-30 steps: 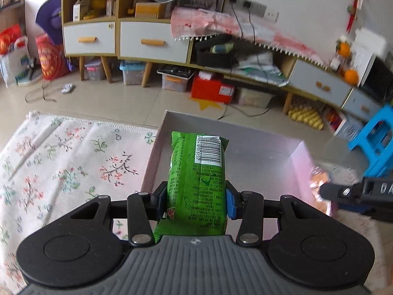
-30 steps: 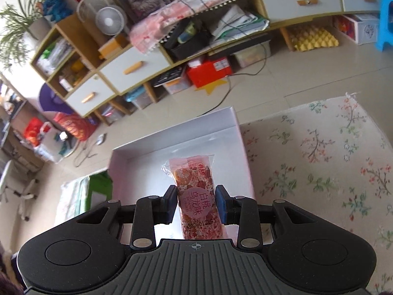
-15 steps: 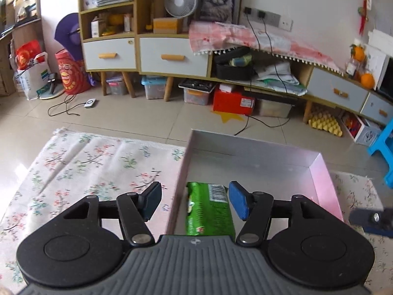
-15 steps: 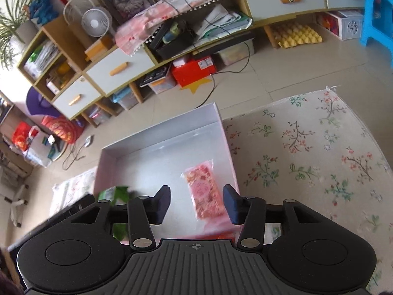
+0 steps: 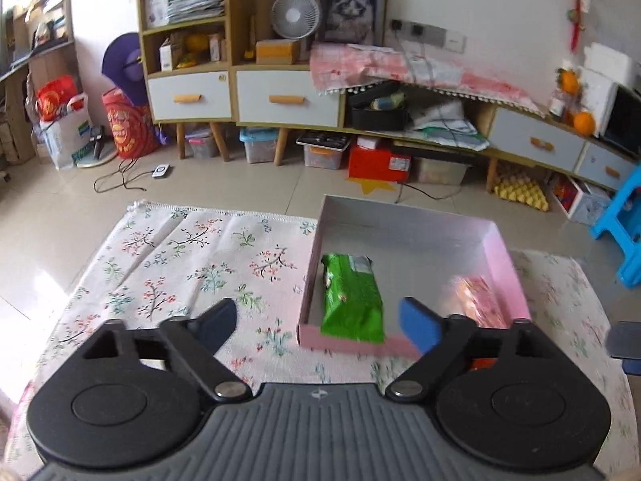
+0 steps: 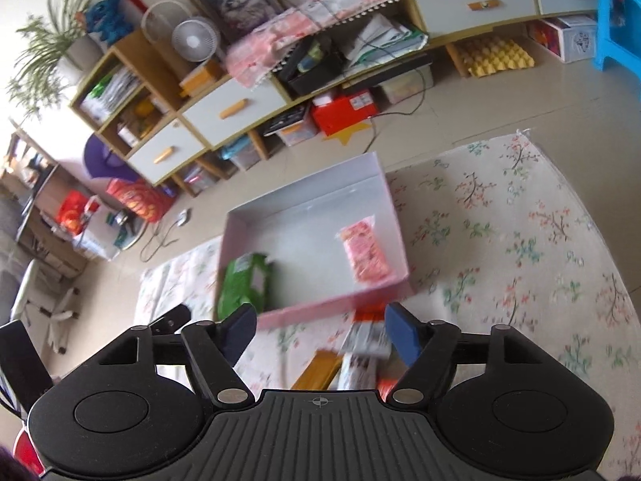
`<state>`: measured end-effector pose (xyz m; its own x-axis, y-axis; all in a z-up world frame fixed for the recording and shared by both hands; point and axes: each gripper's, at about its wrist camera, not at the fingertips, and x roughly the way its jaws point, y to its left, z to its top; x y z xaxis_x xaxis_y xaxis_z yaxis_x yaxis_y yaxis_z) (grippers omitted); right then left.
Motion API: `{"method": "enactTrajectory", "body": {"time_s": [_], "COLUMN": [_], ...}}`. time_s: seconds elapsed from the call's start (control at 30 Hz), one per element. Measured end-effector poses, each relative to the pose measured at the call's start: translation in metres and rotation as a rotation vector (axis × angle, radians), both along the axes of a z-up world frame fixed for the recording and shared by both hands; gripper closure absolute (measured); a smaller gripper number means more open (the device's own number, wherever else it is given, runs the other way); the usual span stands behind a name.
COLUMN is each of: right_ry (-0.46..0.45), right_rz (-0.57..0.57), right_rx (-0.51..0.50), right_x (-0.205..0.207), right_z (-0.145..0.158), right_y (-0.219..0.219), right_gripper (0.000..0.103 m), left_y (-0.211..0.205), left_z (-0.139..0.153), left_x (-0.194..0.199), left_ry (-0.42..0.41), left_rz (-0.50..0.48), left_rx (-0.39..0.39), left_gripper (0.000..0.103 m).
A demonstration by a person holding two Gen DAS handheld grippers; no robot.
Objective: Organize snacks
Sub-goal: 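Open both tools to drop the green bag and pink pack into the box, then grasp the white square pastry pack with left tool while right grasps white bread roll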
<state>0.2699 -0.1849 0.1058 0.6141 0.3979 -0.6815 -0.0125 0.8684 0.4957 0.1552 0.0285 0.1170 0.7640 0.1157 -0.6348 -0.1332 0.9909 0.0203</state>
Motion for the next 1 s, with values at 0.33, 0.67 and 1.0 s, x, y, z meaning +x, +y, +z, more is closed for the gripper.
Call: {"method": "enactTrajectory", "body": {"time_s": [0.33,0.67,1.0], "right_ry": [-0.075,-0.054,-0.038], "right_rz": [0.096,0.113,0.129], "right_rx": [-0.066,-0.137,-0.179], "right_x": [-0.076,-0.088,-0.083], "right_z": [0.001,-0.019,-0.03], "right_y": [0.011,0.015,0.018], "right_gripper": [0.011,0.011,0.011], "left_y": [-0.001,0.004,0.023], "left_z": [0.002,-0.013,-0.035], "left_x": [-0.059,-0.052,-0.057], "left_ry": [-0.079,-0.027,0.03], "left_rz": [-0.081,-0.125,-0.1], "left_rx": [0.062,-0.004,-0.089], "left_gripper": [0.001,0.001,0.001]}}
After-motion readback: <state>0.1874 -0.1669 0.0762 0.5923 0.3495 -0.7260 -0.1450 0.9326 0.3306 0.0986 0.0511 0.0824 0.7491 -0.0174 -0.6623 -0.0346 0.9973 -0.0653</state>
